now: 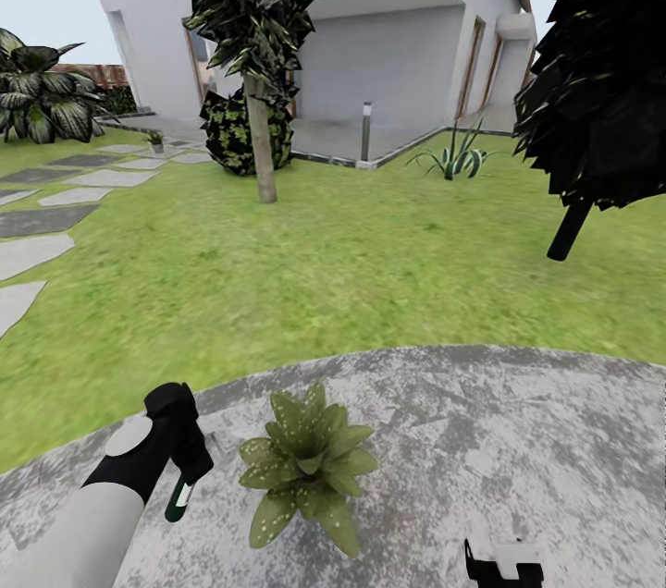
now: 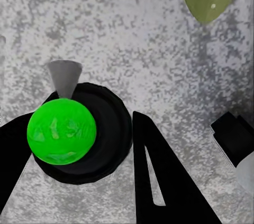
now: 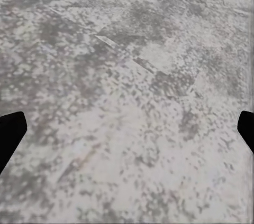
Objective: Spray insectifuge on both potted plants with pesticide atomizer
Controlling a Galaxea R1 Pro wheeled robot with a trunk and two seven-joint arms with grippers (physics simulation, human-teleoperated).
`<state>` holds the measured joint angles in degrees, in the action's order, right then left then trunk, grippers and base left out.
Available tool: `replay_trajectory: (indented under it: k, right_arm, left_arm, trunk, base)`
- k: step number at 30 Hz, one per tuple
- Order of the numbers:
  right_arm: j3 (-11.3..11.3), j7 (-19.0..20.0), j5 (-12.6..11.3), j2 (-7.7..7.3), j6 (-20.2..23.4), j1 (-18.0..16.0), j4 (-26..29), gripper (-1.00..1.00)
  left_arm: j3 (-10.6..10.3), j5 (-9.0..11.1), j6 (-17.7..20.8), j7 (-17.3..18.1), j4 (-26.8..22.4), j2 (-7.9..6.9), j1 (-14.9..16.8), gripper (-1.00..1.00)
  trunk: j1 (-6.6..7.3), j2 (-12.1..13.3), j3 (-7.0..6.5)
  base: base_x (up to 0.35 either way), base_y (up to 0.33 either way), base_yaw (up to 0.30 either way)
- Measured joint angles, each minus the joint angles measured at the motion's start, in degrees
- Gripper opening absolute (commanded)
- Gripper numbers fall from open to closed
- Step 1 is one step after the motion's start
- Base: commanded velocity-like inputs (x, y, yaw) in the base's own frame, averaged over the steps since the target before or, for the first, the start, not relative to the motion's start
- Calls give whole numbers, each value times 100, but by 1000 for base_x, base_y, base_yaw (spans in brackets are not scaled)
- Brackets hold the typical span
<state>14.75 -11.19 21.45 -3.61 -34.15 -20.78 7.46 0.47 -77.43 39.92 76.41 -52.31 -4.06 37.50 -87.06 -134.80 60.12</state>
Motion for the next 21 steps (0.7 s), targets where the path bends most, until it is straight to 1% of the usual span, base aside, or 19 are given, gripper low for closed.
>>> replay_trajectory:
  k: [10,16,21]
  right_arm:
    - [-6,0,0,0,0,0,0,100]
    - [-6,0,0,0,0,-1,-8,100]
    - [-6,1,0,0,1,-1,-7,100]
  left_arm:
    - [7,-9,0,0,-1,0,0,-100]
    - [0,-13,0,-2,-3,-1,-1,-100]
    - [-1,-24,0,-5,-3,-9,0,-100]
  trunk:
    - [-1,0,0]
    - [-2,0,-12]
    - [-2,0,-31]
  base:
    - [45,-270,16]
    - [-15,-252,212]
    - [-153,-100,235]
